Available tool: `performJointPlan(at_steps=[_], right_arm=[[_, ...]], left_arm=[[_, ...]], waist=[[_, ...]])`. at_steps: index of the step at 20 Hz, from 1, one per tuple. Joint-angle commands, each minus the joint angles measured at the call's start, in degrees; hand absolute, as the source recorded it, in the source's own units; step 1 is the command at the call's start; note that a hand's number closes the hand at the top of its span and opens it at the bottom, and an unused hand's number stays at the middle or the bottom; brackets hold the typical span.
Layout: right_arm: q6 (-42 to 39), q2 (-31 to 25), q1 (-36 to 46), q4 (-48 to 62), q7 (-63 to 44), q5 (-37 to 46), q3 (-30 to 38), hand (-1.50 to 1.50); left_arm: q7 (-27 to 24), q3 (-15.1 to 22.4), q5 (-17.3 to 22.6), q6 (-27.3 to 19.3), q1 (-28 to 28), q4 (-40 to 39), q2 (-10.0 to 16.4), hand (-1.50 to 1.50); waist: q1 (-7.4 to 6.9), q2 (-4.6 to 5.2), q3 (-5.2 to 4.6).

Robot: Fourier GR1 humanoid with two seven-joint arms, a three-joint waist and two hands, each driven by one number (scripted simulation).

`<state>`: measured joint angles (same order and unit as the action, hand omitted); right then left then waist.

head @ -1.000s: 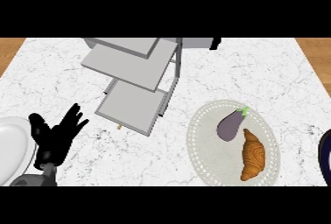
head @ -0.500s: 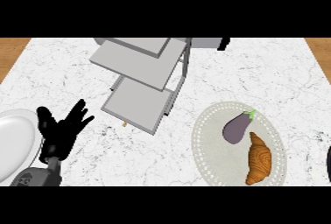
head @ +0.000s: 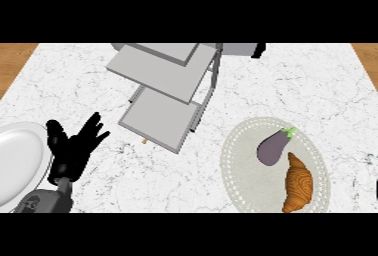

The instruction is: Pick the croissant from the placemat and place it in the tiered shelf

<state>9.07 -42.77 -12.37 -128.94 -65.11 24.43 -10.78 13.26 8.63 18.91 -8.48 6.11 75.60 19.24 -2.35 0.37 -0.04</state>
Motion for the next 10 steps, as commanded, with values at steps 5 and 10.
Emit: performJointPlan(at_steps=[5,10], right_arm=[[-5.2,8.9,10.6,7.7,-15.8,10.6,-13.1,-1.5],[-6.1,14.2,12.3,12.9,-18.2,16.4,-14.1,-1.5]], left_arm=[[0.6,-1.9,0.7,2.2,0.0,-2.6,1.2,0.0],[1.6,-1.3,-0.1,0.4,-1.6,0.5,0.2,0.0]], waist=[[0.89,-0.03,-0.13],[1.26,-0.31,-0.06]])
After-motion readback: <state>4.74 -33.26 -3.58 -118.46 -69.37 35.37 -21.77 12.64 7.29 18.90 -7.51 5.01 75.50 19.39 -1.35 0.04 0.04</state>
